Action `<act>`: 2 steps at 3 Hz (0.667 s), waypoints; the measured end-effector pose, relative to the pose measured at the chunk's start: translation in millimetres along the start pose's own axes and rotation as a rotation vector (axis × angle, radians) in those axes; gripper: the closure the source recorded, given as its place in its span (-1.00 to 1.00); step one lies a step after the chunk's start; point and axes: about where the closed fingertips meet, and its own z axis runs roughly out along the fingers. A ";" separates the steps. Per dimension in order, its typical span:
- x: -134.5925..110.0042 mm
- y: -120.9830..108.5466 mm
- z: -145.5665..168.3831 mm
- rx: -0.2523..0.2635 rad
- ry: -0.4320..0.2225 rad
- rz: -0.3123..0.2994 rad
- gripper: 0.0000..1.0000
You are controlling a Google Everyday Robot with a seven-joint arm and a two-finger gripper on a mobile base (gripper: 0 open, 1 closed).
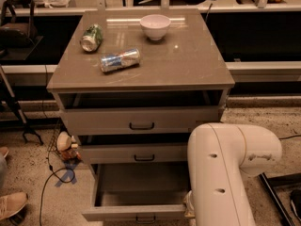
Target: Open bottom drawer
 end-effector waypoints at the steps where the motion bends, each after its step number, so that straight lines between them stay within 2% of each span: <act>1: 0.0 0.0 0.0 0.000 0.000 0.000 1.00; 2: -0.3 1.7 1.3 -0.003 -0.001 0.000 0.49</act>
Offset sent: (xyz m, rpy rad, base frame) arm 0.0000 0.0000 0.0000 0.0000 0.0000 0.0000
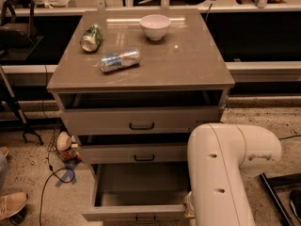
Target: Open bottom drawer
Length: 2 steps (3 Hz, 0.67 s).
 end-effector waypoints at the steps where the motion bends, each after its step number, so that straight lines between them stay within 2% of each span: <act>1: -0.2 1.0 0.8 -0.002 0.000 0.000 0.03; 2: -0.2 1.1 0.9 -0.002 0.000 0.000 -0.44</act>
Offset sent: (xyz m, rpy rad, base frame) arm -0.0009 0.0003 -0.0007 0.0003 0.0016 0.0003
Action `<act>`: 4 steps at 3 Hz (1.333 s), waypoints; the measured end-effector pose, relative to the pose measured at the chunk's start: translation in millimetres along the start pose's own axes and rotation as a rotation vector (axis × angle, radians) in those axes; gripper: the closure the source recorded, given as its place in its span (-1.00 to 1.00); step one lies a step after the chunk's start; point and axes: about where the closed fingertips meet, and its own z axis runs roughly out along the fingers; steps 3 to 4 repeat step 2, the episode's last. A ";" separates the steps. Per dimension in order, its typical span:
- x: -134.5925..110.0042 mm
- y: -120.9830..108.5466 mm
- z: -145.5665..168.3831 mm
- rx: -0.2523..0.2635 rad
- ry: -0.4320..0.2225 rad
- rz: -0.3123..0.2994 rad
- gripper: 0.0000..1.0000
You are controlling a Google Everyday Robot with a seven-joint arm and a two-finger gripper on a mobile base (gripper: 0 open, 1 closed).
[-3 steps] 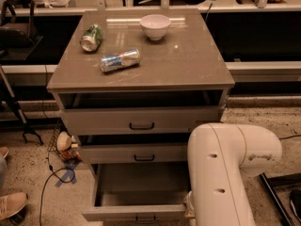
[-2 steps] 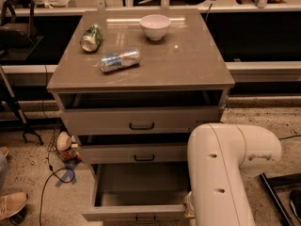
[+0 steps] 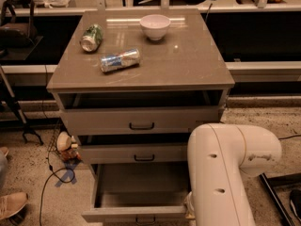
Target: Open bottom drawer
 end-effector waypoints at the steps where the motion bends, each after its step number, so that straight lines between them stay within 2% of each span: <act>1: 0.0 -3.6 -19.6 0.033 -0.051 -0.014 -0.99; 2: -14.5 -9.3 -51.1 0.062 -0.140 -0.051 -1.00; 4: -14.5 -9.3 -51.1 0.062 -0.140 -0.051 -1.00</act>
Offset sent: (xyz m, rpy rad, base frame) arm 0.0136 -0.0176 0.1067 0.3052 -0.1402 0.1006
